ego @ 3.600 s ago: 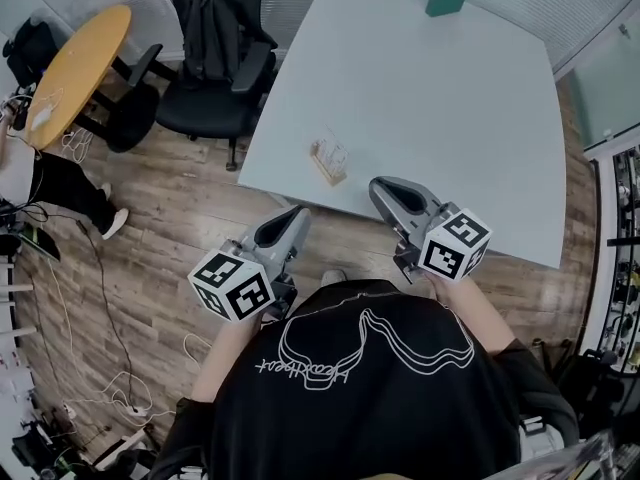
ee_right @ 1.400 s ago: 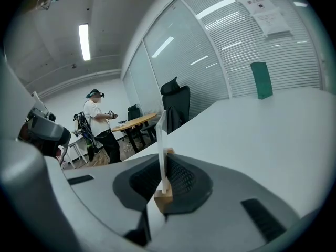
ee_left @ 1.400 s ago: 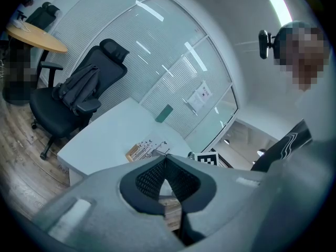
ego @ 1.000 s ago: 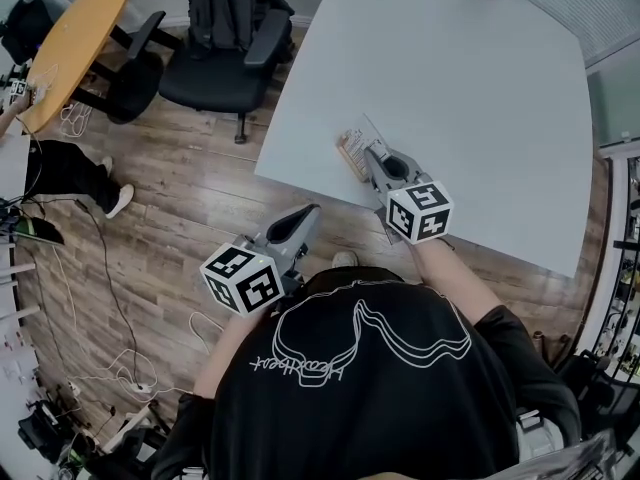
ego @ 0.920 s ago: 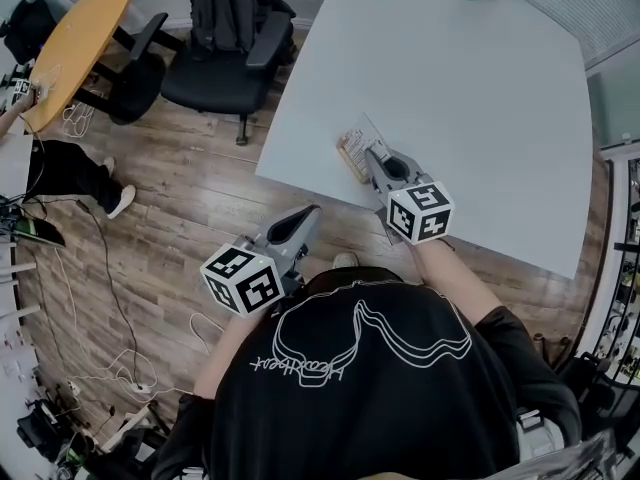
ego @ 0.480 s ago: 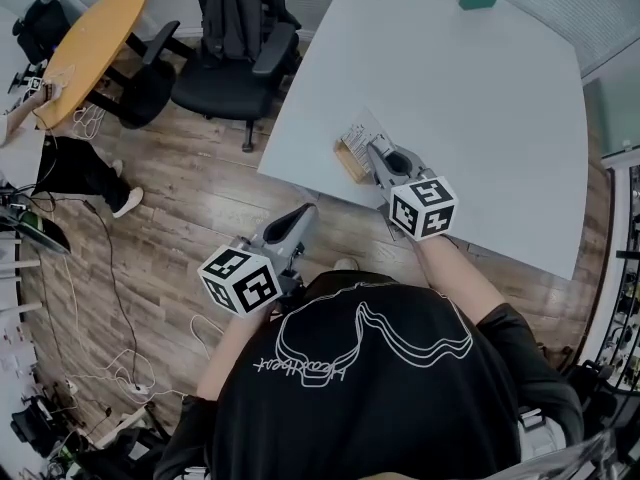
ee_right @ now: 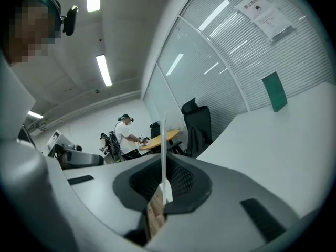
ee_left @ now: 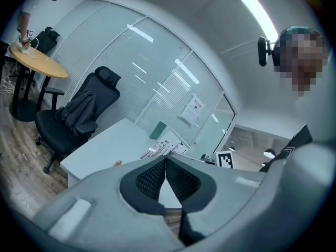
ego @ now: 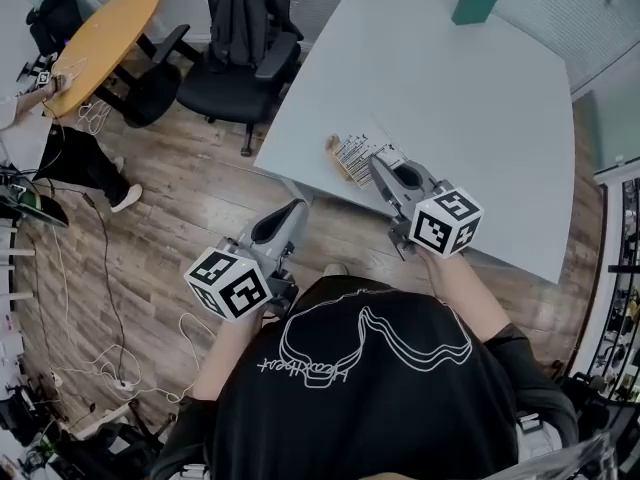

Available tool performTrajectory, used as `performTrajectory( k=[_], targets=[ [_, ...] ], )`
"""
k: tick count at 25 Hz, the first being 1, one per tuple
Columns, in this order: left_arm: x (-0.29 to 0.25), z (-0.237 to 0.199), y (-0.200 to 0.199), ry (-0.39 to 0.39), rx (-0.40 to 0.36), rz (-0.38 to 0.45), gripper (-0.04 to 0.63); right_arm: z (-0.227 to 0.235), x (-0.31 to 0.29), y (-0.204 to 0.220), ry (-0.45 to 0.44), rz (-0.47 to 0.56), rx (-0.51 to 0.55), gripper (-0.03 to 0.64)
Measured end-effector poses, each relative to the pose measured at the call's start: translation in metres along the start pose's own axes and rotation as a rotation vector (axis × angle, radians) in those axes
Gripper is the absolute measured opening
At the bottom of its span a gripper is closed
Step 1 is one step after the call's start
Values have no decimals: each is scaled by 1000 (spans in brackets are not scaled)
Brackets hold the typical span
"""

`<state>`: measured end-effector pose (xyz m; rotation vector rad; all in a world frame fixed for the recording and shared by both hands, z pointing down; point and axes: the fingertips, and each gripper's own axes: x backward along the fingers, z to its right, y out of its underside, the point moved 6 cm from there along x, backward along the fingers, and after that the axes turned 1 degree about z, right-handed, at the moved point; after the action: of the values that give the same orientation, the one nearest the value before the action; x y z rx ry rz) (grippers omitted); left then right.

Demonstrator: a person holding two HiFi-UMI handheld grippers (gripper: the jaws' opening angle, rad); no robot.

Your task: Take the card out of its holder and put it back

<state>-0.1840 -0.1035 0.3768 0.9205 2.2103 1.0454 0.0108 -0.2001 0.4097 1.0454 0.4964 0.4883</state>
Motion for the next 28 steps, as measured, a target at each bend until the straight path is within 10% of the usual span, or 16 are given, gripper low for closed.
performTrajectory(
  k=[10,28],
  targets=[
    [16,71,24,28,-79,26,14,-49,107,1,-171,60,-44,23],
    [47,145,64,72,-144,47,14,-88,188,23,-220,86,-43,23]
  ],
)
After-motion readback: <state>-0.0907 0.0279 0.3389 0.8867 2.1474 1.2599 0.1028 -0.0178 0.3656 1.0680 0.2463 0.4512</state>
